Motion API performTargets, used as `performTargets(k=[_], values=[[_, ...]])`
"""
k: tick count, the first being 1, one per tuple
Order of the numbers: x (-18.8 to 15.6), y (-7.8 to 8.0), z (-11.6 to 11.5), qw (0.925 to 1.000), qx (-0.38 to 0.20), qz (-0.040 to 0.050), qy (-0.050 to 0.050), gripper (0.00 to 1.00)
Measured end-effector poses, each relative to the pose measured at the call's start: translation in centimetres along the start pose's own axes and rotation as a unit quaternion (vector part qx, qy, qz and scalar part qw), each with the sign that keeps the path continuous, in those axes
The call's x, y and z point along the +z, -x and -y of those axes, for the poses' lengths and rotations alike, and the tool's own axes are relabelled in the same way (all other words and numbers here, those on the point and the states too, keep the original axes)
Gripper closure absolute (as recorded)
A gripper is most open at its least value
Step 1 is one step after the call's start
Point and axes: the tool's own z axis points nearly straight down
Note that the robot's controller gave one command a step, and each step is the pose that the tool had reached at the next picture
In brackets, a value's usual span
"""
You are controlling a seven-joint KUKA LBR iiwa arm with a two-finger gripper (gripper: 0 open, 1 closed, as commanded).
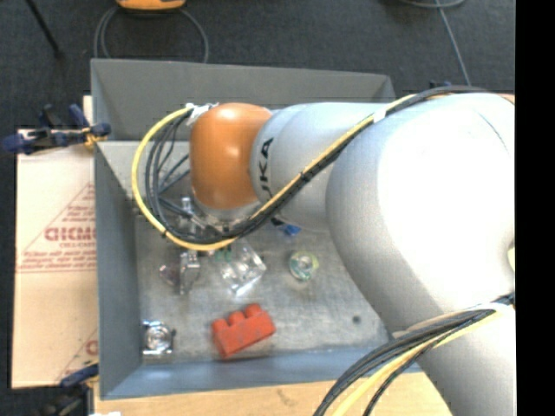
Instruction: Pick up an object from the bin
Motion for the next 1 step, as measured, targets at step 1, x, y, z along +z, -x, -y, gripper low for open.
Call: performTargets(k=[1], values=[[-0.37,0.08,0.16,1.0,0.004,-0.0003,0.001,1.0]])
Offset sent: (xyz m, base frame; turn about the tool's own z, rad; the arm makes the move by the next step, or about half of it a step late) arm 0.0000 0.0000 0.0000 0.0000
